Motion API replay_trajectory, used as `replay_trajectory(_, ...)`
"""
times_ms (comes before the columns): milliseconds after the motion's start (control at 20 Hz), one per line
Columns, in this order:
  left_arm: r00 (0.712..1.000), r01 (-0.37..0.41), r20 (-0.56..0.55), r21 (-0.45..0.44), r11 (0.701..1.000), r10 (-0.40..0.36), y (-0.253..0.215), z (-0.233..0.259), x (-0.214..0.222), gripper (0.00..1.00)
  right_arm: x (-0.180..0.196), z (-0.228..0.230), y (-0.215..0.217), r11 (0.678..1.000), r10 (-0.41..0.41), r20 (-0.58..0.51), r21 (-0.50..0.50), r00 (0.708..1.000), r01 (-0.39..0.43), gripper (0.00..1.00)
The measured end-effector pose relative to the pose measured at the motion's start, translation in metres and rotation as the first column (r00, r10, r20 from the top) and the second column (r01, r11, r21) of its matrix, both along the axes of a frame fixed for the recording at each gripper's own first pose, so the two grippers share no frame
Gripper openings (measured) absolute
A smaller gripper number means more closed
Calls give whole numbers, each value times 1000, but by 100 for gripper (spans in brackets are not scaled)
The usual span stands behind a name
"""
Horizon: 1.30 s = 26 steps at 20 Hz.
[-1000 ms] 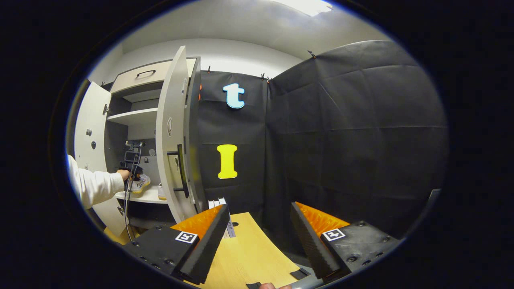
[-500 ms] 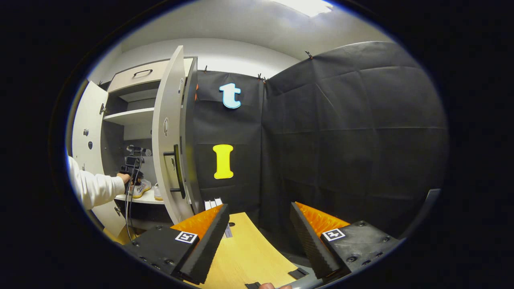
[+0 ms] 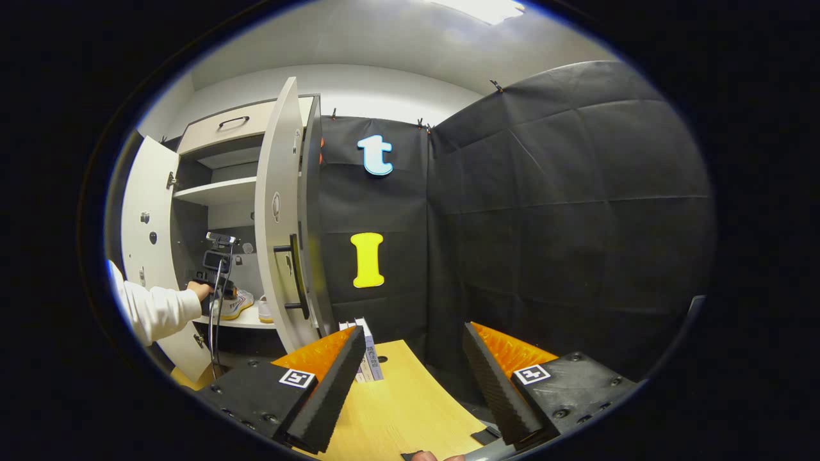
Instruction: Grab one shoe with the right hand and put it into the shoe cabinet, grab the other shoe with the left hand and put it into the shoe cabinet; then close the right door with the right hand and the left door with the left hand.
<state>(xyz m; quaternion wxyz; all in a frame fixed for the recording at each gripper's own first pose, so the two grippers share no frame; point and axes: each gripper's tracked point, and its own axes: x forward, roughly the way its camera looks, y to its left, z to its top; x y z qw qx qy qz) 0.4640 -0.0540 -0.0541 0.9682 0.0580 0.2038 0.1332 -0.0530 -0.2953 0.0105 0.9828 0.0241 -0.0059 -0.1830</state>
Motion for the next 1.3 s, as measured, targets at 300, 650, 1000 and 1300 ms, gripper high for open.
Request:
replay_trajectory(300,986,83,140,39,996,-87,-19,52,-51,96,5,4,27,998,69,5,11,998,-69,96)
replay_trajectory(650,926,177,335,25,984,-175,-47,127,-154,96,24,14,41,992,119,-2,35,993,-119,97)
replay_trajectory(1000,874,260,430,-24,965,-225,-55,148,-271,96,58,25,51,984,173,-3,39,985,-173,96)
replay_trajectory(1300,873,242,445,-37,970,-201,-29,146,-342,97,95,30,54,974,221,-19,61,975,-219,96)
